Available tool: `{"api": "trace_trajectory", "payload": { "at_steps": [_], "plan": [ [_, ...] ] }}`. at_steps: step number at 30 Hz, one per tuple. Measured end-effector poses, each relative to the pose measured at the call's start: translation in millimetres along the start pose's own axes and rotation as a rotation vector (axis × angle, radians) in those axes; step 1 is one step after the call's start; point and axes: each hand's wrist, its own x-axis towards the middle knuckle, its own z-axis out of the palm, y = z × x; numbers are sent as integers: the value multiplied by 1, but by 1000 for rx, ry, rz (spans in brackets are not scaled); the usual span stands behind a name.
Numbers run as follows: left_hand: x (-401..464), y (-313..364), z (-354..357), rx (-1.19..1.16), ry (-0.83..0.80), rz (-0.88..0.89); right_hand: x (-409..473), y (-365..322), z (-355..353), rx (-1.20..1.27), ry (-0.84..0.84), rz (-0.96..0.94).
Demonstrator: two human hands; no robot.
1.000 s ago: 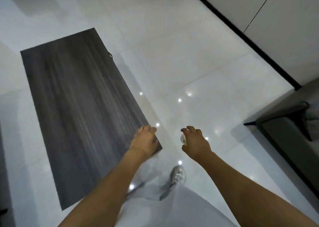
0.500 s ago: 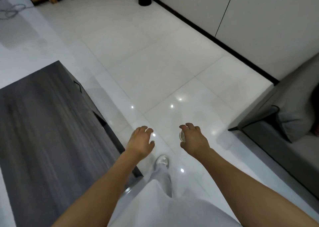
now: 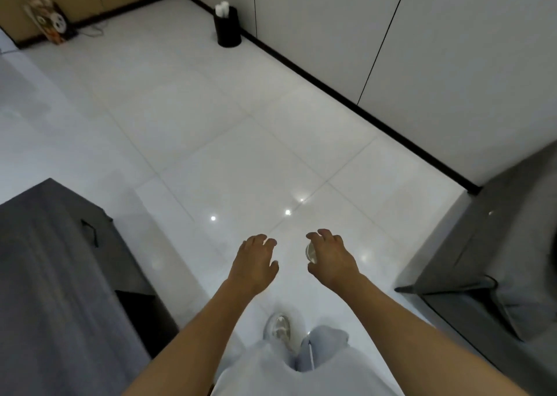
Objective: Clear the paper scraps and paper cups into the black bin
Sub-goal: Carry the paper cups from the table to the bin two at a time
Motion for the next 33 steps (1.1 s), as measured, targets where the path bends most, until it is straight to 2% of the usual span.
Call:
{"api": "trace_trajectory", "payload": {
  "at_steps": [7,14,23,30,33],
  "plan": [
    [126,-20,-67,14,47,-52,131,-3,-77,18,-16,-52],
    [291,-7,-129,-20,90,-118,290,26,-160,-14,-32,-115],
    [453,-5,-200,-36,68,-209,463,49,-264,-50,-66,-162],
    [590,-54,-252,-39,33,-258,616,37,-307,-50,-84,-168],
    [662,-86,-287,-48,73,-271,691,18,-334,-50,-91,-178]
  ]
}}
